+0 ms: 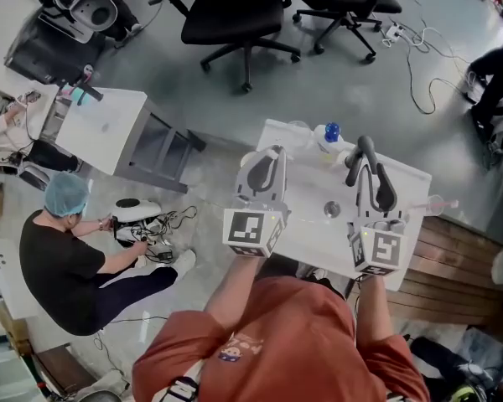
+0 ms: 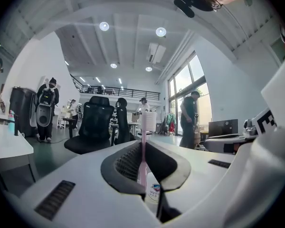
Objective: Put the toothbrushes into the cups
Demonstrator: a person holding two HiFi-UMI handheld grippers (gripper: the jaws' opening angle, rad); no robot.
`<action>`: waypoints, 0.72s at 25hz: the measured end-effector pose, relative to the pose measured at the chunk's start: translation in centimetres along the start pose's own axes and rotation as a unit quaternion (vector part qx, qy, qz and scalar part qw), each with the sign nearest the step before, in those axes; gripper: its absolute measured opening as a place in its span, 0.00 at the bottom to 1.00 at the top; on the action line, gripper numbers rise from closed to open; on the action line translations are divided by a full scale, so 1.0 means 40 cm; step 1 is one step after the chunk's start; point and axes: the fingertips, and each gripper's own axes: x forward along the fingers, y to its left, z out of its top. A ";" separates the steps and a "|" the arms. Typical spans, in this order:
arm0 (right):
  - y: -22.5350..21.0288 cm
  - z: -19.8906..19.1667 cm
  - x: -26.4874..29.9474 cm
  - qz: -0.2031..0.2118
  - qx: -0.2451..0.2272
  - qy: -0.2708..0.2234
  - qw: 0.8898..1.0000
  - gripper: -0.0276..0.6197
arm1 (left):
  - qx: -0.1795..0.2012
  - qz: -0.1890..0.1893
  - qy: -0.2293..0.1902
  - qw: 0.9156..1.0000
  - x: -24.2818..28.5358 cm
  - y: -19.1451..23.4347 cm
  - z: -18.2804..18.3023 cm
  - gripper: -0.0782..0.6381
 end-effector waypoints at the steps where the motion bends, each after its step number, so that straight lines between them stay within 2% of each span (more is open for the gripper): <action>1: 0.010 -0.004 0.012 0.003 -0.001 0.002 1.000 0.22 | -0.003 -0.003 0.000 1.000 0.011 0.010 -0.004 0.16; 4: 0.032 -0.019 0.044 0.006 0.002 0.011 1.000 0.22 | -0.008 -0.009 0.001 1.000 0.046 0.038 -0.019 0.16; 8: 0.066 -0.038 0.078 0.023 0.039 0.022 0.999 0.22 | -0.017 -0.017 0.005 1.000 0.094 0.063 -0.031 0.16; 18: 0.115 -0.083 0.160 0.028 0.033 0.041 0.998 0.22 | -0.050 -0.028 0.037 0.998 0.207 0.129 -0.125 0.16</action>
